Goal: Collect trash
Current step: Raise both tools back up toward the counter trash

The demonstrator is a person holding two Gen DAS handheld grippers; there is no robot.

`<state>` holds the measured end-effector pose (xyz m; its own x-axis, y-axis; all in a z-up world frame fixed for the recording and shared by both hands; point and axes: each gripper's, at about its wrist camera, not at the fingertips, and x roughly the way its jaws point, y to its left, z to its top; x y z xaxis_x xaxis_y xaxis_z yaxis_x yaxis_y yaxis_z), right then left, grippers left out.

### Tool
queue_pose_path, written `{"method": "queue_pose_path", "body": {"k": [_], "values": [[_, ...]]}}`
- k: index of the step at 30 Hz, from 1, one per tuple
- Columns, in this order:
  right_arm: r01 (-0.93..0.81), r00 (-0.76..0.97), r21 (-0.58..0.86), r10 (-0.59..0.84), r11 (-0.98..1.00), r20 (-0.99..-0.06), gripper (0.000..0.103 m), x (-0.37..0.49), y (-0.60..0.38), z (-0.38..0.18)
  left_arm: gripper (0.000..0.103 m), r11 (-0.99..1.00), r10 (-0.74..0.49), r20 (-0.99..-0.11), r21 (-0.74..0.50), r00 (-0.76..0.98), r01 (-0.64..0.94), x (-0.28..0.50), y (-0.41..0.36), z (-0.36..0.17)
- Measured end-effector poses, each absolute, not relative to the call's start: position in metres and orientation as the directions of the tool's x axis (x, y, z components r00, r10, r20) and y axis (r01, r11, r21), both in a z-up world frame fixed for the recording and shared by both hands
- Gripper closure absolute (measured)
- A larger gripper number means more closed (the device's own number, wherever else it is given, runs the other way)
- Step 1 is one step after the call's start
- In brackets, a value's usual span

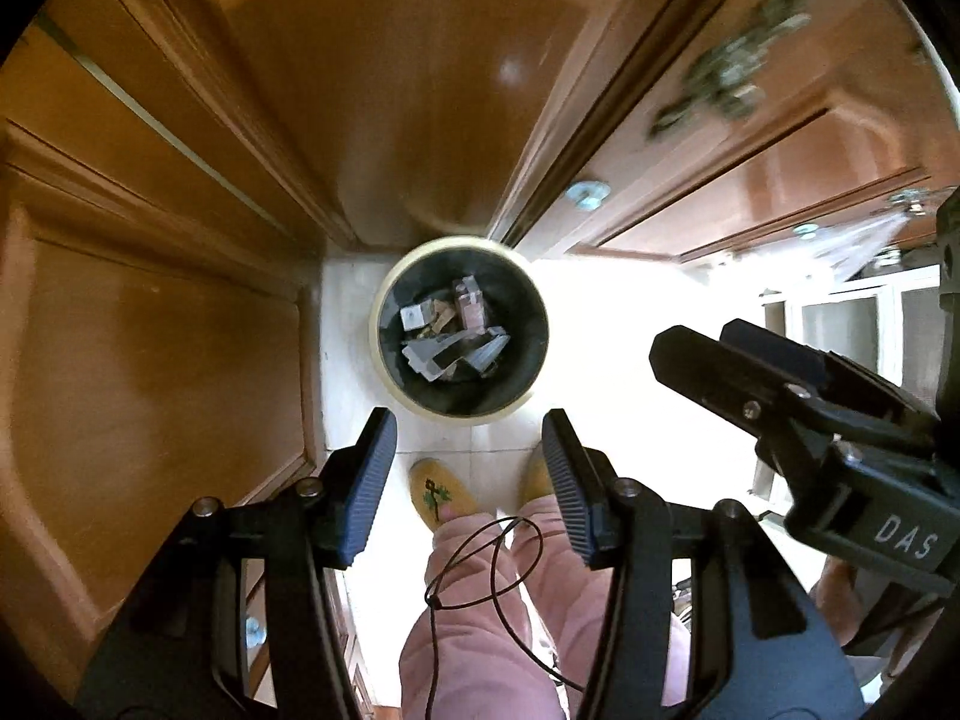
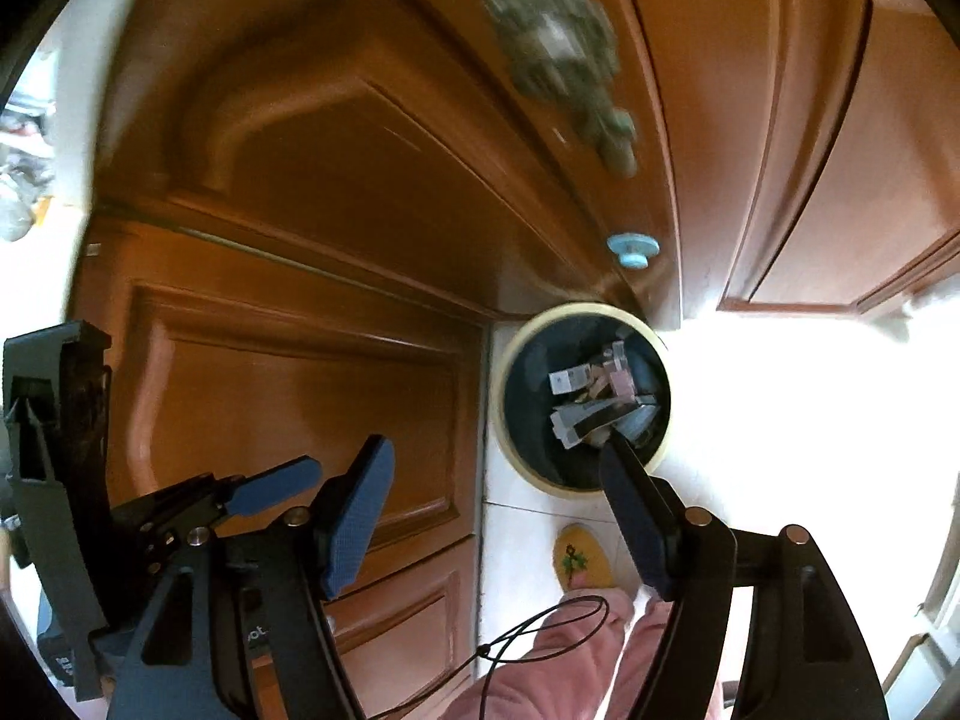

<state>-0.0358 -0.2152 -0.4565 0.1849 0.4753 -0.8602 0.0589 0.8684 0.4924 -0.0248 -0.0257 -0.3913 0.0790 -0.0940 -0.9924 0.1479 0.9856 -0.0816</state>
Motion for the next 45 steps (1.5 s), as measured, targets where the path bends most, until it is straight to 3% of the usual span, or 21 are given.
{"method": "queue_pose_path", "body": {"k": [13, 24, 36, 45], "values": [[-0.029, 0.338, 0.417, 0.401, 0.909, -0.852, 0.031, -0.067, -0.225, -0.269, 0.056, 0.968, -0.118, -0.962, -0.057, 0.247, 0.243, -0.049, -0.048, -0.218], [-0.063, 0.51, 0.354, 0.335, 0.933, -0.792, 0.031, -0.08, -0.237, -0.118, 0.056, 0.969, -0.115, -0.901, -0.01, 0.418, 0.246, -0.037, -0.029, -0.104], [-0.078, 0.665, 0.244, 0.233, 0.966, -0.71, 0.03, -0.059, -0.224, 0.001, 0.056, 0.962, -0.16, -0.811, 0.0, 0.562, 0.274, 0.0, -0.013, -0.002], [-0.066, 0.686, 0.179, 0.175, 0.982, -0.706, 0.03, 0.007, -0.234, 0.031, 0.056, 0.962, -0.171, -0.789, -0.004, 0.59, 0.274, 0.061, -0.019, 0.027]]}}
